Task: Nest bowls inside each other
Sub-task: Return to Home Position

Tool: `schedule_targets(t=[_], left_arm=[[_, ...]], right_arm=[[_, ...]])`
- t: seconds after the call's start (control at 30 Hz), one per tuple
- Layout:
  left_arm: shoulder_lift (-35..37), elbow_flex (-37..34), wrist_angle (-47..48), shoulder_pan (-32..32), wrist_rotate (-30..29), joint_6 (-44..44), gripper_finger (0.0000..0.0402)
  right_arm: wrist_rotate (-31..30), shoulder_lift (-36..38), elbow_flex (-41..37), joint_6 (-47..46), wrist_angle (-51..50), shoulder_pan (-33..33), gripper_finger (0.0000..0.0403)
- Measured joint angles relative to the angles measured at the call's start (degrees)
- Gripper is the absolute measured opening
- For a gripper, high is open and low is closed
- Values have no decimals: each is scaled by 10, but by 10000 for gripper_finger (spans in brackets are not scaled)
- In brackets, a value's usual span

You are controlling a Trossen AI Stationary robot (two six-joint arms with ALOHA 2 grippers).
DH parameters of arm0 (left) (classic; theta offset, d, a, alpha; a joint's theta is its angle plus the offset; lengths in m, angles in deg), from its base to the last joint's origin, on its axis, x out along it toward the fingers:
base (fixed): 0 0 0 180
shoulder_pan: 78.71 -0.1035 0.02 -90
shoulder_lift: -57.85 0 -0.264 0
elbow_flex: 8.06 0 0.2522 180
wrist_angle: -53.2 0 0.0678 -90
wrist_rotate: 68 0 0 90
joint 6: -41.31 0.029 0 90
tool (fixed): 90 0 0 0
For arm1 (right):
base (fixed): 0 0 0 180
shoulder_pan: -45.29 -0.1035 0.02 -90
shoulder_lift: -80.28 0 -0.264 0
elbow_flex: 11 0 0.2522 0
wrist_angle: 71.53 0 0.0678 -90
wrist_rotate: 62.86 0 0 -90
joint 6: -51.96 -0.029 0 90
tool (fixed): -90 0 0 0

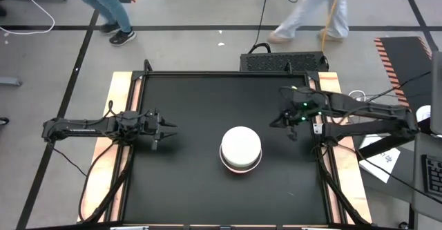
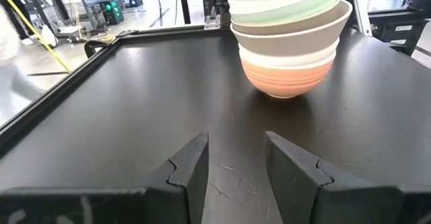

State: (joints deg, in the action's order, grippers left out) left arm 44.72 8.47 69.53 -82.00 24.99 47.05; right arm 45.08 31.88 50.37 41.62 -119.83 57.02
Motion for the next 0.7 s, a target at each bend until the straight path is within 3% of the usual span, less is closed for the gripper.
schedule_targets(t=[0.43,0.7], left_arm=[[0,0,-5,0,0,-12,145],[0,0,-5,0,0,-13,145]], right_arm=[[-14,136,-137,2,7,0,1],[-17,219,-229,-80,101,0,0]])
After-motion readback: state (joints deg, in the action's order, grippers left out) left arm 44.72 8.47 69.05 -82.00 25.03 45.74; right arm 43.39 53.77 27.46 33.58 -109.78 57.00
